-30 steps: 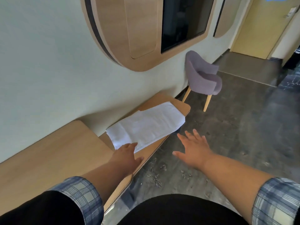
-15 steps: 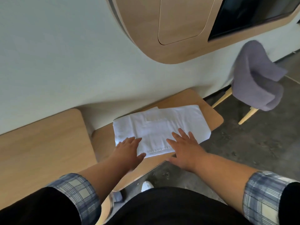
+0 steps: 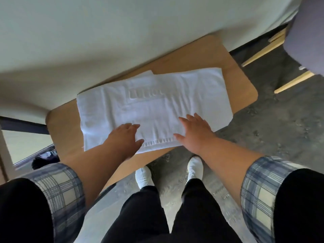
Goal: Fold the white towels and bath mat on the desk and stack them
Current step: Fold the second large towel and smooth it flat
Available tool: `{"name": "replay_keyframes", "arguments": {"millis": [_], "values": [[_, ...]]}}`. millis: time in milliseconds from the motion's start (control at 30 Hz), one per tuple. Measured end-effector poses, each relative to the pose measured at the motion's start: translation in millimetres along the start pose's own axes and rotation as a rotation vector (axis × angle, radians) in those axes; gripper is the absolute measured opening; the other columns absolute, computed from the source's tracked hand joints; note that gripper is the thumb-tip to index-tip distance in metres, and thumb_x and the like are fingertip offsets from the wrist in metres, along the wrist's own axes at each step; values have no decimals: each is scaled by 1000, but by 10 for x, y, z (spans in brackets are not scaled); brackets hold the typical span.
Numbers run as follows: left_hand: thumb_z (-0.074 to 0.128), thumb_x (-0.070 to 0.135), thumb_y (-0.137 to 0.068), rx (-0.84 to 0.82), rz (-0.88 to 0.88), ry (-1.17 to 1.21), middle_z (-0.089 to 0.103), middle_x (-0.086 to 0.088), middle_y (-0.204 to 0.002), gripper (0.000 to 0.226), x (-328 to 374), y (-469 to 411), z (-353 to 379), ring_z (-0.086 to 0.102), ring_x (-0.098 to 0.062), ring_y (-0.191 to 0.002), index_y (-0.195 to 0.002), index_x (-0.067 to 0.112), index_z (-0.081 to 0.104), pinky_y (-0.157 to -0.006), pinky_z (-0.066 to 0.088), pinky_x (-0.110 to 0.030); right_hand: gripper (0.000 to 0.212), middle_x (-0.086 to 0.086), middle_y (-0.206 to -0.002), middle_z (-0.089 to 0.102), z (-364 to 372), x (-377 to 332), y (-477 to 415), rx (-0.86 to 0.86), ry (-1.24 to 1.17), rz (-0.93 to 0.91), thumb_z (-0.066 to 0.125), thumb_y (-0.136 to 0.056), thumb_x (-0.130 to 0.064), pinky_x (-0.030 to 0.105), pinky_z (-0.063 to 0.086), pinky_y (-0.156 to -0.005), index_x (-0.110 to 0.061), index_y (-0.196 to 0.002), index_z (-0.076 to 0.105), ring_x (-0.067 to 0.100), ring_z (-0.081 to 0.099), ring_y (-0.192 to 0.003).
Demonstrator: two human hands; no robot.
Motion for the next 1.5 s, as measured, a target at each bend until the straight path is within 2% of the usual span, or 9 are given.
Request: {"name": "replay_keyframes", "arguments": {"millis": [167, 467, 567, 700, 900, 1033, 1167, 1333, 1500], "values": [[53, 48, -99, 30, -65, 142, 35, -3, -160, 65, 25, -694, 322, 33, -23, -146, -155, 26, 30, -118, 30, -42, 75, 4, -158, 36, 1, 382, -1081, 71, -43, -63, 46, -96, -63, 48, 34, -115, -23, -156, 27, 30, 30, -145], [42, 27, -103, 352, -64, 123, 50, -8, -141, 25, -93, -2150, -22, 49, -31, -125, -122, 22, 59, -97, 44, -41, 67, 9, -155, 38, -118, 442, -2853, 385, -96, -143, 49, -95, -59, 46, 28, -117, -22, -150, 40, 32, 29, -144], [44, 23, -102, 422, -81, 69, 47, -6, -142, 33, -188, -2426, -51, 45, -32, -125, -130, 29, 59, -97, 43, -42, 69, 9, -156, 36, 18, 452, -3066, 424, 17, -121, 39, -93, -66, 49, 20, -120, -26, -149, 37, 32, 25, -146], [54, 26, -90, 424, -229, 142, 35, 0, -151, 60, -378, -2591, -86, 39, -31, -132, -148, 32, 37, -97, 40, -42, 82, 4, -162, 27, 190, 483, -3061, 485, 15, -80, 29, -87, -76, 53, 8, -122, -28, -154, 27, 29, 15, -151], [63, 38, -83, 253, -314, -84, 43, -14, -141, 67, -726, -2829, -455, 56, -32, -96, -147, 33, 43, -78, 45, -36, 105, 7, -140, 49, -223, 692, -3089, 429, 200, 44, 32, -68, -96, 53, 38, -95, -25, -144, 43, 34, 38, -130], [60, 68, -85, 163, -378, -146, 43, -17, -135, 72, -979, -2828, -493, 54, -36, -97, -144, 28, 47, -78, 40, -38, 83, 8, -108, 52, -385, 775, -3046, 364, 164, 48, 46, -71, -90, 47, 43, -83, -17, -109, 58, 35, 44, -118], [56, 59, -93, 275, -287, -67, 61, -16, -114, 55, -1014, -2622, -462, 57, -37, -96, -127, 15, 56, -77, 37, -36, 57, -2, -78, 42, -431, 696, -2893, 339, 80, -1, 60, -82, -71, 36, 35, -66, -19, -77, 38, 28, 46, -90], [53, 52, -98, 393, -234, 86, 58, -16, -95, 43, -836, -1950, -497, 50, -31, -74, -118, 15, 49, -69, 36, -40, 56, -1, -83, 46, -647, 594, -2307, 452, -26, -41, 66, -83, -65, 35, 35, -64, -16, -102, 48, 27, 45, -80], [55, 58, -93, 426, -85, 79, 66, 0, -92, 35, -493, -866, -688, 52, -21, -62, -121, 41, 41, -61, 37, -31, 74, 3, -91, 59, -808, 139, -1260, 500, -60, -125, 72, -70, -73, 34, 42, -63, -22, -117, 47, 27, 55, -82]]}}
Point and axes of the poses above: each hand's wrist, its own y-axis away from the middle knuckle, its own z-axis out of the palm, x = y × z, the point moved 1 cm from there along -y, towards the middle knuckle
